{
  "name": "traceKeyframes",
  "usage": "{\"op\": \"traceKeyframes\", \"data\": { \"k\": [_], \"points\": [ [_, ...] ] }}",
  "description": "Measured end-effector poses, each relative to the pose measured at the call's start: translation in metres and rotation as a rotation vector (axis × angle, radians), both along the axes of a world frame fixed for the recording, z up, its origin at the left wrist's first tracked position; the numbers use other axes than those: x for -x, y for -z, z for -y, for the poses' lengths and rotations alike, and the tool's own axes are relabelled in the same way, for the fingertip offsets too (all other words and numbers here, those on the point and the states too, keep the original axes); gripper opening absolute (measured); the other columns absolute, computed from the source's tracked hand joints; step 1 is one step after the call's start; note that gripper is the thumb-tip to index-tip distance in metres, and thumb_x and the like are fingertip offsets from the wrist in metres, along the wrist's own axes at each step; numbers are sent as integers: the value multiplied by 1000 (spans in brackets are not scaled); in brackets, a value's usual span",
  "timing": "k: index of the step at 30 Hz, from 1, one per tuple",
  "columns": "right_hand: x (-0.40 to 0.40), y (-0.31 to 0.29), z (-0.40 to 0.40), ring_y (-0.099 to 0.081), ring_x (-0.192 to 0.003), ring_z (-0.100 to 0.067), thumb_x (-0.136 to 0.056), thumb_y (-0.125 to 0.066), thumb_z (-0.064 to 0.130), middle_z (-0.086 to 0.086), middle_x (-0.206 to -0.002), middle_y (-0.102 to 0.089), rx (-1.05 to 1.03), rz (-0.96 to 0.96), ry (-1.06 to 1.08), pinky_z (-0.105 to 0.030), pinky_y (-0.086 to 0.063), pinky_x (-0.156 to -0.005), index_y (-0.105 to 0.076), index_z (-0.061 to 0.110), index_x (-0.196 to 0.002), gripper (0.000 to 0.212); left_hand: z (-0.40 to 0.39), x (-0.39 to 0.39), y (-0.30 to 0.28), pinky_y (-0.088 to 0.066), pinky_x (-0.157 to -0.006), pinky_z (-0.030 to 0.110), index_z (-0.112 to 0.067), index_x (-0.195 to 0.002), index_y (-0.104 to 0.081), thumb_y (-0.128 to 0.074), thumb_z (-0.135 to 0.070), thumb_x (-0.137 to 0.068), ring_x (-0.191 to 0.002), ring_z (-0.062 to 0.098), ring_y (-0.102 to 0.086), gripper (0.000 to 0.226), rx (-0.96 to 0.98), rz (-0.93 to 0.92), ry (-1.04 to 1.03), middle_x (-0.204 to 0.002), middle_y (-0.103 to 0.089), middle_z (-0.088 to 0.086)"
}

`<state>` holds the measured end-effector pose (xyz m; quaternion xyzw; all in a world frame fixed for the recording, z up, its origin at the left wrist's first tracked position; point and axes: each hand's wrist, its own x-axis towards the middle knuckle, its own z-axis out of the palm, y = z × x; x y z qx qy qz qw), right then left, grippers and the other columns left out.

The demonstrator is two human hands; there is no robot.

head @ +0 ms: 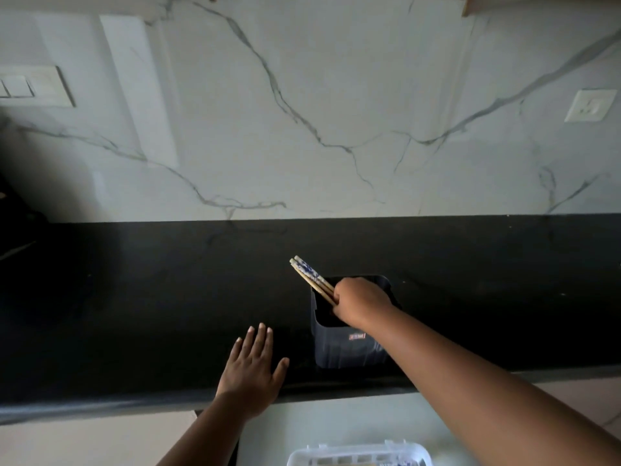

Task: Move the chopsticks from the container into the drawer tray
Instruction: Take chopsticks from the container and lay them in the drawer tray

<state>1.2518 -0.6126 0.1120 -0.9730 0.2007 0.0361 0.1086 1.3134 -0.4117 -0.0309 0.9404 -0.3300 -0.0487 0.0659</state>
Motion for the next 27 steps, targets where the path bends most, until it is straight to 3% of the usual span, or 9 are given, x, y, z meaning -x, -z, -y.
{"op": "traceKeyframes", "data": {
  "k": [3,7,10,12,15,18,20,22,27],
  "points": [
    [4,-12,-1,-58,-66,-24,-82,-61,18,-2,-65,-54,15,-3,-68,-27,-40,-55,-60,15,-74,10,0,-1,-3,12,-116,34,-16,-147,16,41,-74,-48,-136,12,26,118,4,-15,10,-155,20,1],
    [23,-43,2,-46,-52,-18,-81,-68,24,-5,-58,-51,-84,131,-98,-28,-33,-51,-64,6,-71,21,0,0,-4,11,-116,34,-12,-153,6,37,-77,-48,-141,14,23,127,-36,-58,11,-159,16,3],
    [39,-86,10,-61,-57,-15,-82,-73,28,-7,-66,-68,-305,338,-48,-27,-46,-57,-68,8,-74,22,1,-4,-20,7,-118,37,-13,-154,0,-8,-74,-87,-148,21,14,91,-51,-202,-30,-162,10,6],
    [52,-114,14,-72,-73,-17,-84,-73,23,-7,-80,-75,-573,456,-2,-29,-59,-71,-72,8,-85,15,6,-14,-43,-6,-119,42,-17,-153,-22,-41,-50,-96,-150,26,-7,68,113,-240,-66,-162,-11,10],
    [68,-144,17,-74,-83,-23,-85,-72,17,-13,-91,-76,-838,515,29,-32,-60,-77,-70,0,-98,22,17,-22,-104,-40,-106,43,-16,-126,-61,-62,-30,-92,-124,26,-54,37,739,-169,-118,-132,-59,9],
    [77,-151,14,-74,-80,-25,-84,-72,15,-17,-93,-75,-974,497,49,-35,-60,-76,-67,-4,-104,28,29,-3,-194,-49,-92,33,-20,-113,-68,-65,-30,-91,-99,11,-64,25,1153,-281,-33,-106,-69,-1],
    [80,-150,7,-73,-77,-22,-84,-72,14,-17,-92,-75,-1002,449,45,-34,-60,-74,-67,-5,-106,30,35,15,-244,-47,-86,31,-23,-106,-68,-63,-33,-91,-88,11,-61,18,1224,-503,103,-96,-66,-1],
    [82,-149,-1,-72,-75,-22,-84,-73,13,-17,-91,-74,-1021,418,31,-33,-60,-73,-67,-5,-106,30,39,28,-275,-51,-83,30,-25,-99,-67,-63,-34,-90,-95,17,-63,14,1185,-713,186,-105,-67,2],
    [83,-148,-15,-71,-77,-24,-83,-74,12,-18,-92,-74,-998,406,11,-35,-60,-75,-69,-1,-99,22,43,45,-292,-59,-83,36,-7,-109,-69,-68,-22,-87,-94,30,-72,26,1146,-892,182,-104,-74,14]
  ]
}}
